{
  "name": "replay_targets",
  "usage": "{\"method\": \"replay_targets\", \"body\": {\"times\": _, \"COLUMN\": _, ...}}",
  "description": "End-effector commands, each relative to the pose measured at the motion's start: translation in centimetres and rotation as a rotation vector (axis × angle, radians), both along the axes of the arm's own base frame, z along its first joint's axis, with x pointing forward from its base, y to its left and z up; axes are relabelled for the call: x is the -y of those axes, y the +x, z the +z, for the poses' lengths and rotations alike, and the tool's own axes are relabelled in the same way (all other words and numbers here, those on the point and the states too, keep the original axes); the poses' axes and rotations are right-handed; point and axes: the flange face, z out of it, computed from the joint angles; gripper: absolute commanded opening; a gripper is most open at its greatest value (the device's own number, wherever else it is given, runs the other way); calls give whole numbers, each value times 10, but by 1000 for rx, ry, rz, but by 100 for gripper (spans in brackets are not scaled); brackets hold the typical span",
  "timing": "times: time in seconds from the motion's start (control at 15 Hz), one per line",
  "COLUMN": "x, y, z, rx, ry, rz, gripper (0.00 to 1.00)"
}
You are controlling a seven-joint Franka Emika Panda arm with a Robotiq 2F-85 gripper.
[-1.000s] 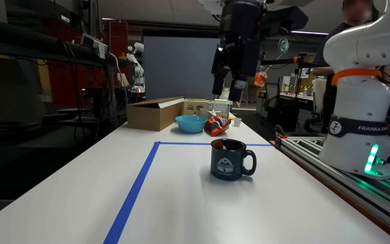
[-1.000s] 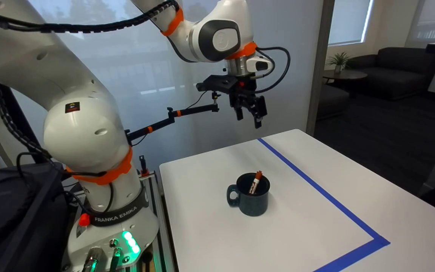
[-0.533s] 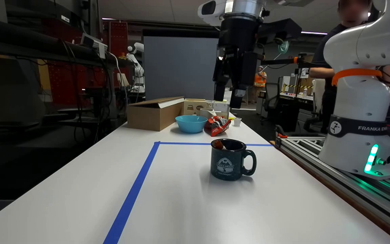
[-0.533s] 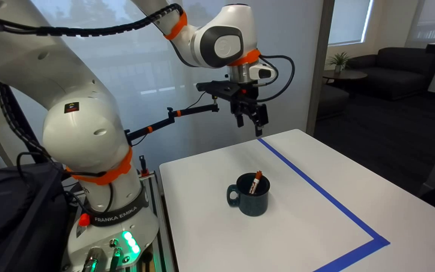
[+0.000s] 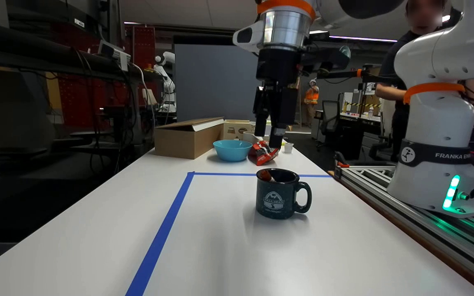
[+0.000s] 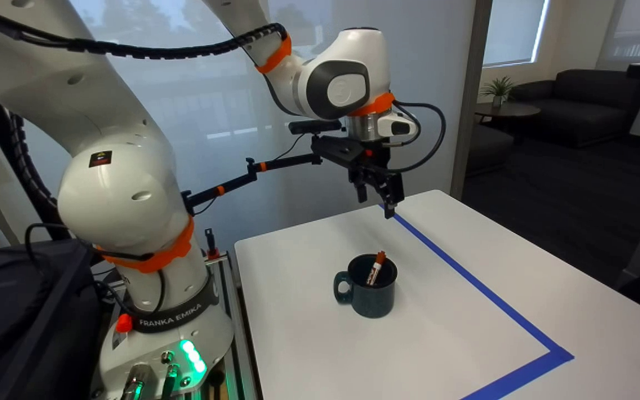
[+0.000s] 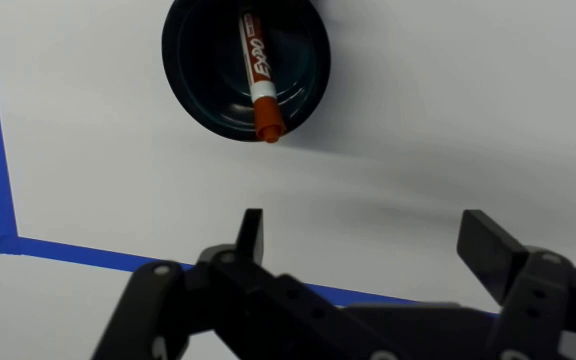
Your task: Shift the sharpie to the table
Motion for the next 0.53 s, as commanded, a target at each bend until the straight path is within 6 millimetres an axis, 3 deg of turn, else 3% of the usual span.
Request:
{"method": "replay_targets", "body": {"times": 0.0, "x": 6, "y": 6, "z": -23, "rx": 4, "ry": -12, "rz": 5, "gripper": 100}}
{"method": "replay_targets", "body": {"times": 0.47, "x": 12, "y": 6, "z": -49, "rx": -32, "ry": -10, "rz": -38, "gripper": 100}}
